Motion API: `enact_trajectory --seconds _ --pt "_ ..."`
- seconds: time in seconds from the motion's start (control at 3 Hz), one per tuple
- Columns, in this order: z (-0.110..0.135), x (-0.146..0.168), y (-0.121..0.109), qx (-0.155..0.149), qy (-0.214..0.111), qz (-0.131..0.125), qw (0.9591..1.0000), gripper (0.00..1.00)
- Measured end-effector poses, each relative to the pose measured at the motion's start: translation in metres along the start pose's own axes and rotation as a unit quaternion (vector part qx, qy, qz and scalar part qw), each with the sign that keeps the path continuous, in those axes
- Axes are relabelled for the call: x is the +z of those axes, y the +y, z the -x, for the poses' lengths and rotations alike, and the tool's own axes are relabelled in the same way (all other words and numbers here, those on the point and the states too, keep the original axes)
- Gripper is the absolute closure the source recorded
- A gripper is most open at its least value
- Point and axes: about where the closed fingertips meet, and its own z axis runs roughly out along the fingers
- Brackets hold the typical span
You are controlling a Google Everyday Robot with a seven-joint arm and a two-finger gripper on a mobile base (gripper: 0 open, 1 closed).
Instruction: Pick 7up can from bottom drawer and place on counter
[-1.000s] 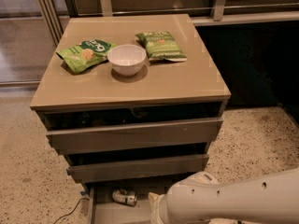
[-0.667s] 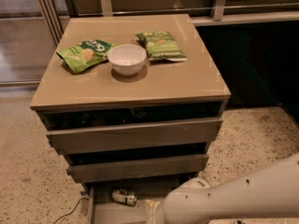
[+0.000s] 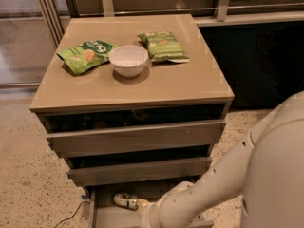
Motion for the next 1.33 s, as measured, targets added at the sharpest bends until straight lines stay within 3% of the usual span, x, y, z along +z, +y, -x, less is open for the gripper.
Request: enact_trajectory --seconds 0.33,1.0,1.33 --pt "0.015 0.035 -0.031 -0.015 -0.017 -0.022 0.9995 0.0" --pt "0.01 0.053 -0.029 -0.011 -0.019 -0.017 0.9996 0.0" --pt "0.002 0.144 -0.028 -0.022 -0.035 -0.012 0.9991 0.0"
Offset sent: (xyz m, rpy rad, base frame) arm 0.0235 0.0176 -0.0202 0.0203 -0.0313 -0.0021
